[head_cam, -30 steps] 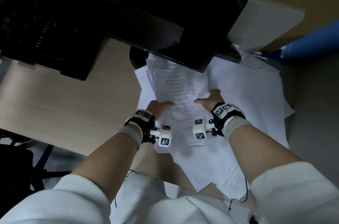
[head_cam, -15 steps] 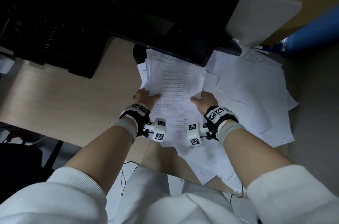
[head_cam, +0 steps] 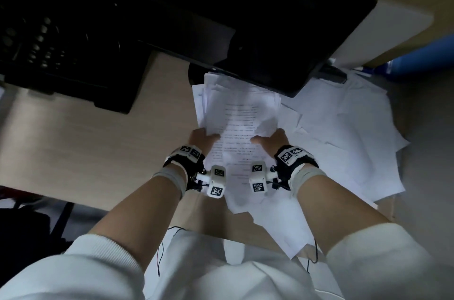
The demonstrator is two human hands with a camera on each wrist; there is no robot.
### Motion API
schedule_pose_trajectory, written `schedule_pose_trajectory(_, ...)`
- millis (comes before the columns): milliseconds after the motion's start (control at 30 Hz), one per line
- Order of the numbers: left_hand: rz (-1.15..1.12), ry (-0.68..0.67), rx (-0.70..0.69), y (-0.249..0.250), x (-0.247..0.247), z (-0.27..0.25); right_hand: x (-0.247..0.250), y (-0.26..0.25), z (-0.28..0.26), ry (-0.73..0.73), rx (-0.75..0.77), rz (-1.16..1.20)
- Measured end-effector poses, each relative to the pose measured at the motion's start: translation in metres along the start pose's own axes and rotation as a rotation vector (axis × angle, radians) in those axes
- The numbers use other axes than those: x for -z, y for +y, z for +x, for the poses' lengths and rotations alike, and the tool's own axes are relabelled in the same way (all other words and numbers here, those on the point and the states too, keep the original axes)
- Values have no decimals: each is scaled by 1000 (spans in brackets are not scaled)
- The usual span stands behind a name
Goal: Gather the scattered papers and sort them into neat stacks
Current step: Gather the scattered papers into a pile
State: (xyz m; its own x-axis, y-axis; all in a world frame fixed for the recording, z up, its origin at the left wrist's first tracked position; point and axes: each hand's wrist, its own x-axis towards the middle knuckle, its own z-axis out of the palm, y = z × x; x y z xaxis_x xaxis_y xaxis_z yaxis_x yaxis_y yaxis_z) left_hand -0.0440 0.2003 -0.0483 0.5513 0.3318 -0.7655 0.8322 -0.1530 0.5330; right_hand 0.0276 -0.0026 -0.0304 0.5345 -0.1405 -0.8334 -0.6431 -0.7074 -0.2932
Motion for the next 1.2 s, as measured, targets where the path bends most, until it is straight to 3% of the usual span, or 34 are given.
schedule_pose_trajectory(167, -100, 51, -108, -2, 23, -6, -22, -11, -11, 17, 75, 29)
schedule_pose_trajectory(367, -215, 113, -116, -10, 35, -21, -28, -10, -25, -13, 104, 153)
schedule_pose_trajectory(567, -305, 79, 23, -42, 31, -54, -34, 15, -45, -176, 133, 143)
schedule_pose_trajectory(667, -175, 145, -20, -52, 16, -67, -33, 37, -58, -167, 169, 154)
schedule_pose_trajectory(767, -219, 149, -53, -47, -2, -86, -20, 63, -69, -103, 182, 199)
schedule_pose_trajectory(933, -184, 13, 4, -18, -55, -115, 31, 118, -76, 0, 102, 322)
schedule_pose_trajectory(1067, -89, -76, -38, -1, -105, -128, 66, 168, -80, 70, 38, 422)
schedule_pose_trajectory(1200, -53, -141, -60, 6, -151, -133, 90, 209, -76, 140, -88, 326)
